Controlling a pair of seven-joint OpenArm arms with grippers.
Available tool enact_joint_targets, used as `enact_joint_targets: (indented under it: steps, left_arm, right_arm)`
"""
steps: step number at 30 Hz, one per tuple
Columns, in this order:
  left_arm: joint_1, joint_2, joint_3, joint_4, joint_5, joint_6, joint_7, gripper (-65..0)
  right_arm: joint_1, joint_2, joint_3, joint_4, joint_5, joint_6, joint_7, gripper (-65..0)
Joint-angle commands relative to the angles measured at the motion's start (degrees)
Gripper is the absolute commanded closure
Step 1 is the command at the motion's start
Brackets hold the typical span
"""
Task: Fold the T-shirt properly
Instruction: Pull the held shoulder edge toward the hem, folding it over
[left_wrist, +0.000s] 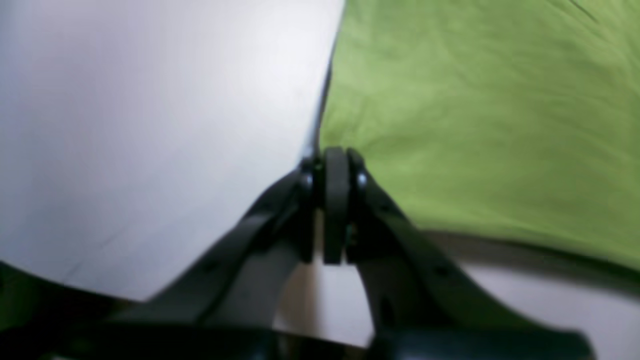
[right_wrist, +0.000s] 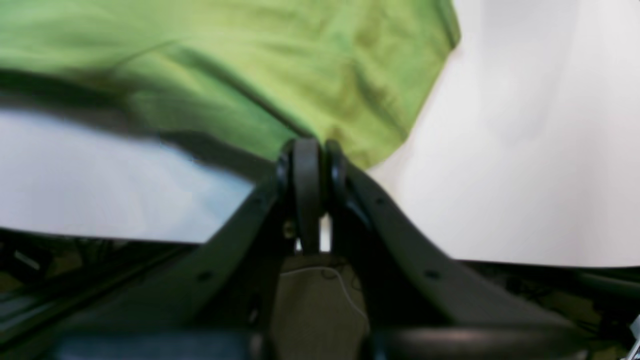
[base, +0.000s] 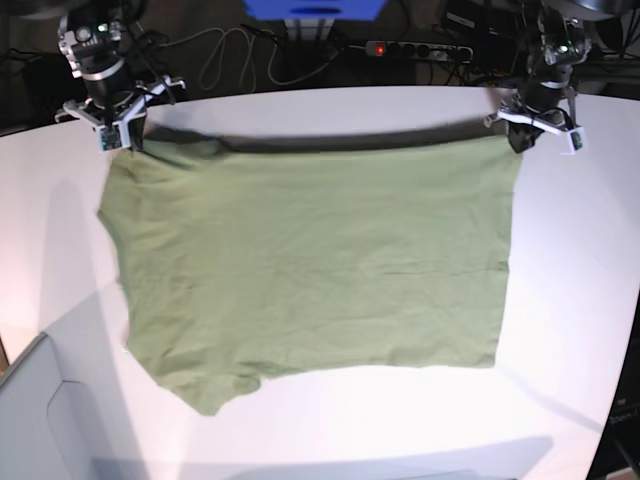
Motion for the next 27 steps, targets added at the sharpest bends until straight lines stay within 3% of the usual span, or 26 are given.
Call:
enact_joint_targets:
  steps: [1, 17, 27]
  left_arm:
    - [0.42, -0.61, -0.45, 0.98, -0.31, -0.1, -1.19, 0.0]
    - [-5.47, -0.61, -0.27, 0.63, -0.31, -0.1, -1.19, 0.0]
    - [-13.56, -0.7, -0.19, -2.45, 0.3, -0.1, -1.11, 0.0]
  right_arm:
    - [-0.17, 0.51, 0.36, 1.04, -0.01, 0.34, 1.37, -0.1]
    - [9.77, 0.42, -1.58, 0.69, -0.01, 0.43, 0.94, -0.1]
    - [21.19, 0.42, -4.74, -10.12, -0.01, 0.43, 0.85, -0.1]
